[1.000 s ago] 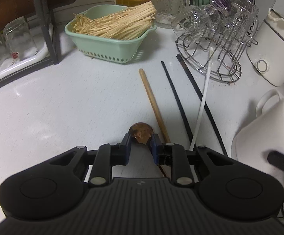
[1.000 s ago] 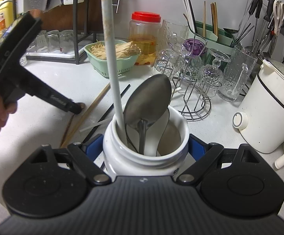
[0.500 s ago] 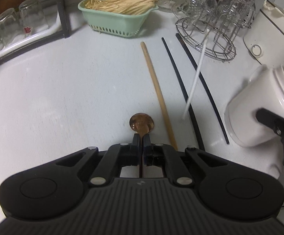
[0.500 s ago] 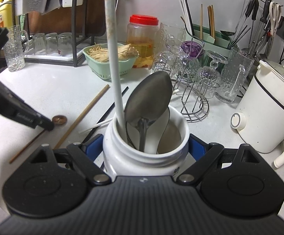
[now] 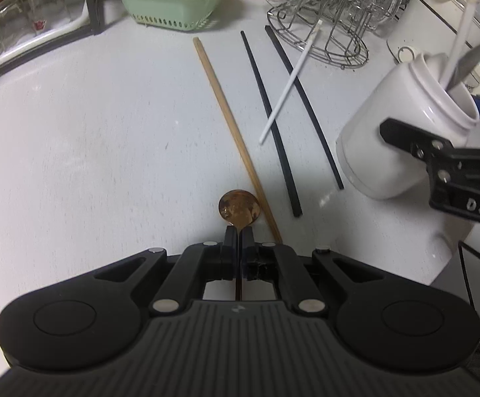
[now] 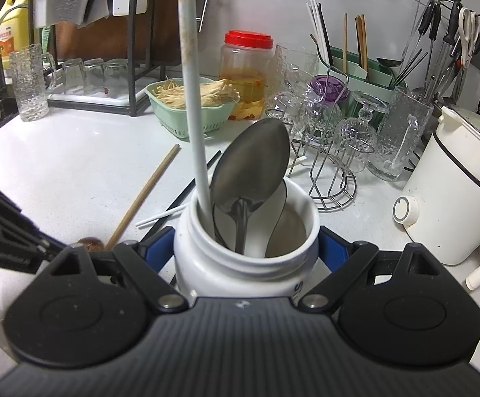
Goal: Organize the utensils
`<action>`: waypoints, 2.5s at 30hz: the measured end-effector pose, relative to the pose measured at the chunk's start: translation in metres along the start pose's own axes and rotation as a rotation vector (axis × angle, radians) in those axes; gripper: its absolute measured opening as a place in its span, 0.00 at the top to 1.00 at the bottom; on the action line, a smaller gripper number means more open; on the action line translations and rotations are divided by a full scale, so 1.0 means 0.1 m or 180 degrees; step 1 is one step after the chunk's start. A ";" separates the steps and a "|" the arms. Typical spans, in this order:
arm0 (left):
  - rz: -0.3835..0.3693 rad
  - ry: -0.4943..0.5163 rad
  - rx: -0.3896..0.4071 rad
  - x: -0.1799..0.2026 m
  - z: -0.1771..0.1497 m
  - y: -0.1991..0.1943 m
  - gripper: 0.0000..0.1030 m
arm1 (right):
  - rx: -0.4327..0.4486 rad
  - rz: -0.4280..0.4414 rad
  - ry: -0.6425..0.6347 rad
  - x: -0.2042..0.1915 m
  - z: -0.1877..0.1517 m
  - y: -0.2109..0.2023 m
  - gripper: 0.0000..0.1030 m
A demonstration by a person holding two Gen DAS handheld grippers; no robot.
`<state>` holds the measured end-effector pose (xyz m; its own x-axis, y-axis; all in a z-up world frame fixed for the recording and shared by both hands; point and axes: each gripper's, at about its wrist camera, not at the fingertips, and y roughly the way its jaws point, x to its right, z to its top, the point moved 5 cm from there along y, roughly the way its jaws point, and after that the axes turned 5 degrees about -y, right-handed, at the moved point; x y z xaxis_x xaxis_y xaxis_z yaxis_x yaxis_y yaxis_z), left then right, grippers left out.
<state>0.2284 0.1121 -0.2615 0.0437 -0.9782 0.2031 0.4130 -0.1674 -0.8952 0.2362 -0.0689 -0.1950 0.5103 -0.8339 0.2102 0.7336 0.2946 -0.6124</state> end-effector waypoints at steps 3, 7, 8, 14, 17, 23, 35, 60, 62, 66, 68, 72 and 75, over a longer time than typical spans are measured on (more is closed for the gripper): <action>-0.0001 0.0031 -0.0063 0.01 -0.11 -0.05 0.97 | 0.0007 0.0001 -0.0003 0.00 0.00 0.00 0.11; -0.0028 0.0034 -0.0164 0.01 -0.29 -0.13 0.97 | 0.0008 -0.0001 -0.0001 0.00 0.00 0.00 0.11; -0.0045 0.0038 -0.0191 0.02 -0.34 -0.14 0.97 | 0.0006 0.0000 -0.0001 0.00 0.00 0.00 0.11; -0.0048 -0.0067 -0.0224 0.02 -0.50 -0.23 0.97 | -0.0009 0.0006 0.0016 -0.01 0.00 -0.01 0.11; -0.0025 -0.0098 -0.0158 0.01 -0.48 -0.28 0.97 | 0.0003 0.0020 0.0001 -0.03 0.00 -0.02 0.11; -0.0021 -0.0143 0.0068 0.02 -0.31 -0.47 0.97 | 0.0006 0.0034 -0.0018 -0.05 0.00 -0.03 0.11; -0.0150 -0.0133 0.0618 0.22 0.08 -0.95 0.97 | 0.0035 0.0047 -0.0033 -0.09 -0.01 -0.04 0.11; -0.0613 0.0289 0.1567 0.82 1.32 -1.54 1.00 | 0.0136 0.0322 -0.0254 -0.26 -0.06 -0.19 0.11; -0.0603 0.0270 0.1500 0.78 1.30 -1.47 1.00 | 0.0136 0.0327 -0.0250 -0.26 -0.07 -0.19 0.11; -0.0586 0.0152 0.1357 0.61 1.24 -1.30 1.00 | 0.0141 0.0321 -0.0243 -0.26 -0.07 -0.19 0.11; -0.0593 0.0069 0.1264 0.49 1.21 -1.19 1.00 | 0.0134 0.0322 -0.0242 -0.26 -0.06 -0.19 0.11; -0.0675 -0.0237 0.0967 0.24 1.09 -0.88 1.00 | 0.0116 0.0274 -0.0206 -0.23 -0.06 -0.19 0.11; -0.0804 -0.0587 0.0742 0.03 0.99 -0.59 0.99 | 0.0098 0.0215 -0.0147 -0.17 -0.08 -0.19 0.11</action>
<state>0.2941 0.1317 -0.1690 0.0683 -0.8676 0.4925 0.6263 -0.3470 -0.6981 0.2102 -0.0635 -0.1933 0.5787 -0.7894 0.2047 0.7100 0.3642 -0.6027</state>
